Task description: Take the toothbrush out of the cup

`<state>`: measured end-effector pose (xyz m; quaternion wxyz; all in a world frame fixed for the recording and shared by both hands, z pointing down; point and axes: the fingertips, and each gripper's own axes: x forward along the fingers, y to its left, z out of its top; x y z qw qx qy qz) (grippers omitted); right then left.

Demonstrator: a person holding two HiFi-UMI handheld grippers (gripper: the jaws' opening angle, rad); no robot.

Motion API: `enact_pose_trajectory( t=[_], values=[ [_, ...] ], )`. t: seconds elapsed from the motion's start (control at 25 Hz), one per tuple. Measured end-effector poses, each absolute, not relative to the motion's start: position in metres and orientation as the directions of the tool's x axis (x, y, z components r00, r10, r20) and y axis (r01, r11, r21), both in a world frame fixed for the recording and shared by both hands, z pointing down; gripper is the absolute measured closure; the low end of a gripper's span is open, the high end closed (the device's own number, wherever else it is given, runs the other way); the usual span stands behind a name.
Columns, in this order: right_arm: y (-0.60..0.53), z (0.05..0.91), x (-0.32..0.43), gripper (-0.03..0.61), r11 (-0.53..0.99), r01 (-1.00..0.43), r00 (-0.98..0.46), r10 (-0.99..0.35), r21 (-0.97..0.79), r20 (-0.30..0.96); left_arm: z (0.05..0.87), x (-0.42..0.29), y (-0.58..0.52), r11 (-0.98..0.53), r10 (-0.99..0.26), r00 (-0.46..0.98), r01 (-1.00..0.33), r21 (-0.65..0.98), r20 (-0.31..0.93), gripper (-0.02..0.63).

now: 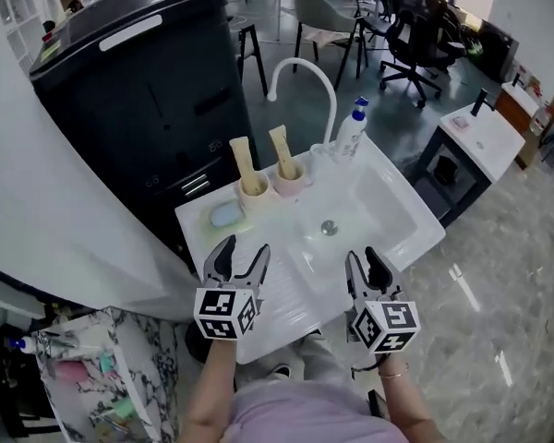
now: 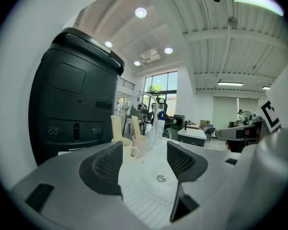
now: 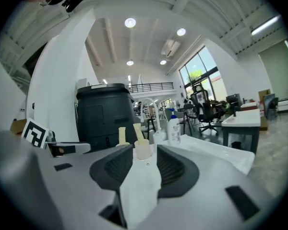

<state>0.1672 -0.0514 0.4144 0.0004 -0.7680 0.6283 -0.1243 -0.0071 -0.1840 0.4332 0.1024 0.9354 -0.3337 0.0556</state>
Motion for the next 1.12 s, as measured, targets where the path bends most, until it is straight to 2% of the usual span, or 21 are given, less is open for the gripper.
enact_pose_trajectory(
  t=[0.44,1.12],
  values=[
    [-0.140,0.425,0.187,0.433,0.053,-0.979,-0.098,-0.970,-0.196,0.224,0.439,0.003,-0.220,-0.589,-0.764,0.609,-0.793,0.156,0.212,0.333],
    [-0.212,0.449,0.174,0.439,0.192,-0.953,-0.251,-0.933,-0.234,0.256,0.437,0.031,-0.320,-0.573,-0.785,0.581,-0.813,0.106,0.213,0.341]
  ],
)
